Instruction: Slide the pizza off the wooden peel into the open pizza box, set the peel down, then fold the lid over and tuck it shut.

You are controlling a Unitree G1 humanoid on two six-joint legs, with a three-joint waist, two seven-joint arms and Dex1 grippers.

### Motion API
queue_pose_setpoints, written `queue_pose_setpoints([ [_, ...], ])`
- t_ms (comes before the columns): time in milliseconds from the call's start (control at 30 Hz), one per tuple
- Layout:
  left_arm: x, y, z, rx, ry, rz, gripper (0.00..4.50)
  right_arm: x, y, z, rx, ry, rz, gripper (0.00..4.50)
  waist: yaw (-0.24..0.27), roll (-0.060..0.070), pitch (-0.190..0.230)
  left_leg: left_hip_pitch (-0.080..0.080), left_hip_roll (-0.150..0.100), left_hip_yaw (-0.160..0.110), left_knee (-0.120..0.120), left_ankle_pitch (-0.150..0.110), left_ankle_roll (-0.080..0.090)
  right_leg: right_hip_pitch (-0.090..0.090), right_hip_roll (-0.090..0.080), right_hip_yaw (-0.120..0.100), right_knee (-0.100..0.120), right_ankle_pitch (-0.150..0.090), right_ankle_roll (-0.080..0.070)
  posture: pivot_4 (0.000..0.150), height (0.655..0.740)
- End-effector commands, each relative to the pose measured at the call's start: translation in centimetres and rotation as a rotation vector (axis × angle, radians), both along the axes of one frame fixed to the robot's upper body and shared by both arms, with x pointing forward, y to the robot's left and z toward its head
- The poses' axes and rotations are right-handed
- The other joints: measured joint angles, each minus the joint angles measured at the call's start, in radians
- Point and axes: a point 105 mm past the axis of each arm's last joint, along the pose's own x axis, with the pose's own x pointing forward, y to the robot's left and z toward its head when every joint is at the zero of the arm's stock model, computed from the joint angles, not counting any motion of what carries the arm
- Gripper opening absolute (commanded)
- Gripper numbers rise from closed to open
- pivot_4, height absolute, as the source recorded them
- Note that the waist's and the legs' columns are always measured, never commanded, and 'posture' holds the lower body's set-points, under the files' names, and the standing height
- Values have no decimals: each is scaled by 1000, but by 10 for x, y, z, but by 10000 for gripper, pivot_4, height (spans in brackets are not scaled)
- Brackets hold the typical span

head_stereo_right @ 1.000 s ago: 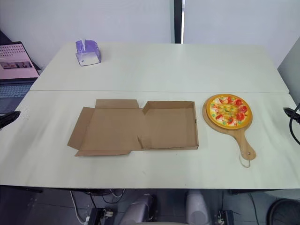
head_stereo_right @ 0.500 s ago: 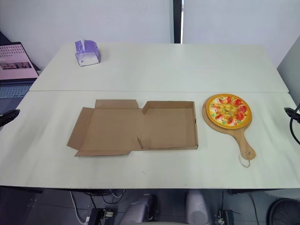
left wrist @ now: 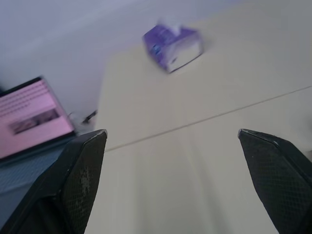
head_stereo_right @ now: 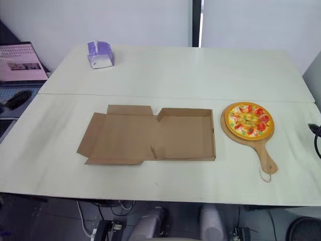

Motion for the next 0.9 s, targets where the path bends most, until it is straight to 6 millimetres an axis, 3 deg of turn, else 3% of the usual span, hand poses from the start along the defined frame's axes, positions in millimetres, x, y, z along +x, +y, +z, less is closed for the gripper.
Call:
queue_pose_setpoints([
  [33,13,-73,19,-12,-27,-319,44831,-2,10,10,16,-23,55,45000,3,0,0,0,0,0,1,0,0,0,0,0,0,1,0,1500,7400],
  [100,12,-134,23,-7,-22,-550,44831,-5,20,5,28,-5,85,45000,2,0,0,-3,0,0,5,0,0,-1,0,0,1,1,0,1500,7400],
  [167,-5,-200,26,-11,-3,-802,44831,-9,36,-2,63,19,126,45000,2,0,0,-7,1,-1,9,-1,2,-3,0,0,1,1,0,1500,7400],
  [267,-46,-262,18,23,52,-1087,44831,-18,65,-10,111,57,179,45000,-8,-1,0,-12,4,0,13,-3,3,-6,0,2,1,2,2,1500,7400],
  [333,-83,-292,9,79,96,-1284,44831,-26,87,-15,159,88,216,45000,-18,1,0,-13,6,4,13,-3,3,-10,0,7,2,3,2,1500,7400],
  [400,-104,-306,7,114,99,-1378,44831,-35,101,-18,189,125,240,45000,-21,1,-1,-12,8,6,13,-5,6,-10,2,10,2,3,2,1500,7400],
  [500,-120,-315,5,155,75,-1451,44831,-44,117,-26,208,174,264,45000,-13,2,-1,-8,10,9,13,-5,7,-10,4,15,2,4,2,1500,7400],
  [667,-124,-324,7,157,25,-1455,44831,-39,134,-41,229,159,224,45000,9,1,0,-1,16,16,14,-5,7,0,11,17,-5,7,6,1500,7400],
  [900,-122,-321,1,152,25,-1423,44831,-29,148,-55,278,162,173,45000,17,1,0,-2,16,16,13,-5,7,-1,11,19,-8,11,1,1500,7400],
])
